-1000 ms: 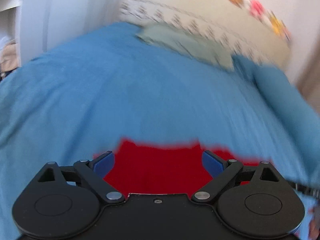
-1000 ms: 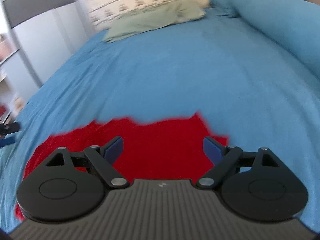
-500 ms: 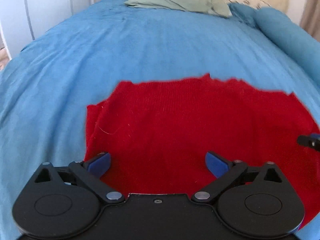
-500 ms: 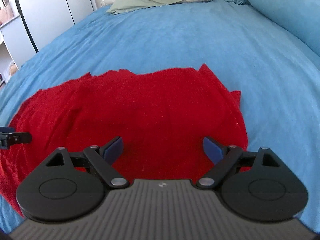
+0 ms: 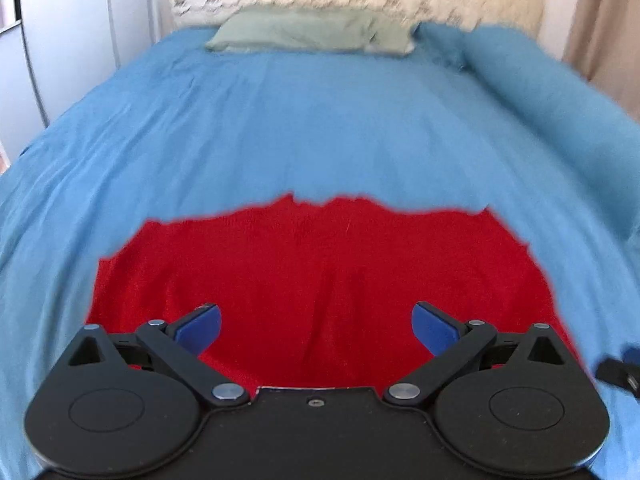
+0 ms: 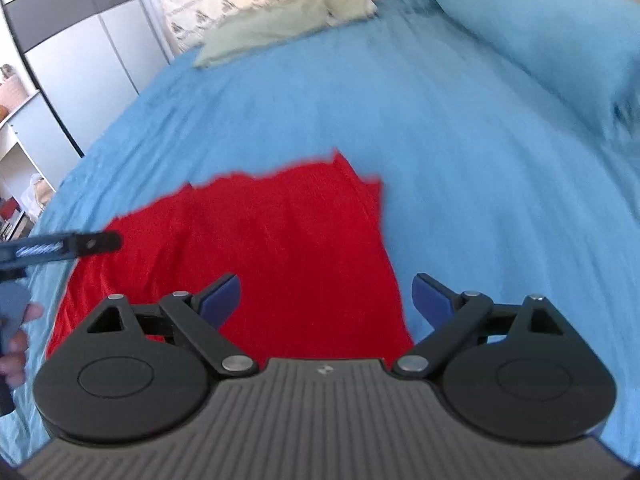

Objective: Fold small clothes

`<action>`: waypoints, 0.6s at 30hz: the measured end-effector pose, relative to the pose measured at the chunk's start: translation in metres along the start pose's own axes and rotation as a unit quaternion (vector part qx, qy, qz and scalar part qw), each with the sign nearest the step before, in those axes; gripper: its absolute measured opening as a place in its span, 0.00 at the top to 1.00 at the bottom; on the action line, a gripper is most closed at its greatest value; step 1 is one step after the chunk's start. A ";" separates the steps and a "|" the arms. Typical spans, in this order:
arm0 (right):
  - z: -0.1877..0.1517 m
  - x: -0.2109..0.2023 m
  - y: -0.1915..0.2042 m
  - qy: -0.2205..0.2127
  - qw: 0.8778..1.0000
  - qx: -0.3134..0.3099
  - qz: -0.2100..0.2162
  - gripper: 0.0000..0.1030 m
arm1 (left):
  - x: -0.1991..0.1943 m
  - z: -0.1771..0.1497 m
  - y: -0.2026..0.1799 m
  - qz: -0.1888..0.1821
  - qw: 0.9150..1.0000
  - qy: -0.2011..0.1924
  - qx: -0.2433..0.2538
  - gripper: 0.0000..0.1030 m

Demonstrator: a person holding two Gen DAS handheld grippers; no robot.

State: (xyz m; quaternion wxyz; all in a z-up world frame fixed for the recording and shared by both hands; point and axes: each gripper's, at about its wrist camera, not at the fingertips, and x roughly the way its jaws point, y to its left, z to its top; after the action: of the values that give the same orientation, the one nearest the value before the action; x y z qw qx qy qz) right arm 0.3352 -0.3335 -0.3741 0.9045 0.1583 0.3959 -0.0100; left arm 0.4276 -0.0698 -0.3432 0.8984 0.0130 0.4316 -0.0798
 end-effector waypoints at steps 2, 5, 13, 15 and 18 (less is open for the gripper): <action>-0.015 -0.001 -0.013 0.015 0.999 0.033 -0.007 0.00 | 0.009 -0.010 -0.005 0.013 1.000 0.013 -0.019 0.00; -0.039 0.003 -0.028 0.035 0.996 0.082 -0.012 0.00 | 0.021 -0.021 -0.005 0.015 0.998 0.023 -0.051 0.00; -0.056 0.027 -0.033 0.035 0.989 0.144 -0.004 0.03 | 0.057 -0.035 0.008 0.054 0.994 0.059 -0.081 0.00; -0.057 0.034 -0.036 0.027 0.985 0.170 -0.007 0.03 | 0.062 -0.034 0.008 0.061 0.993 0.069 -0.074 0.00; -0.056 0.039 -0.046 0.023 0.973 0.229 -0.010 0.11 | 0.055 -0.024 0.011 0.059 0.990 0.077 -0.103 0.00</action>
State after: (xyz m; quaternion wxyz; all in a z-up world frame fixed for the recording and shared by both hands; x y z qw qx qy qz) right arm 0.3159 -0.3565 -0.4508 0.8347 0.3570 0.4057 -0.1058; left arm 0.4442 -0.0642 -0.4018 0.8620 -0.0481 0.5043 0.0200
